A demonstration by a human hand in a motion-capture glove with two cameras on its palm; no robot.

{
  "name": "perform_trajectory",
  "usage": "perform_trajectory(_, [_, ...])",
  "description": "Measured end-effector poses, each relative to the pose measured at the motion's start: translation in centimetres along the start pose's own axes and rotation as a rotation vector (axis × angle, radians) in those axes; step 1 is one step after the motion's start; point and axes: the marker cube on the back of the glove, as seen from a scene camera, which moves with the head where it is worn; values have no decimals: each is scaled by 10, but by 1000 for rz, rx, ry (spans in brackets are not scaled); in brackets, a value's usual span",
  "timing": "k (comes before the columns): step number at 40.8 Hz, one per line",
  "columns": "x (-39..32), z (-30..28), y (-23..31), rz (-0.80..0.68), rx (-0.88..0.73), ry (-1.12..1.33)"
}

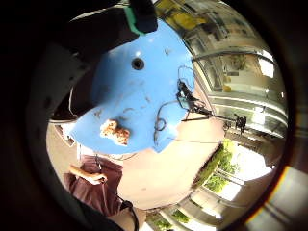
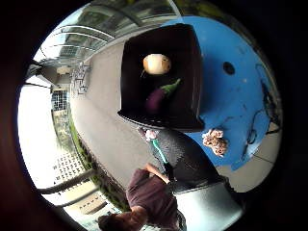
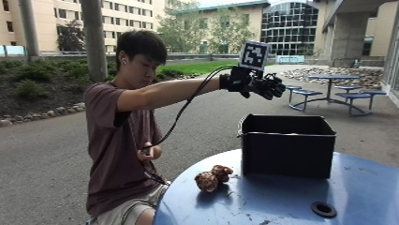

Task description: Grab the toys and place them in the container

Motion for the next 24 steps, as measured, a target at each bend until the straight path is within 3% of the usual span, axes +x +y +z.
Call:
perform_trajectory(9, [106,38,56,-36,5,58])
perform_trajectory(12, [127,67,66,27,10,82])
perform_trajectory(24, [110,232,72,-64,-143,22])
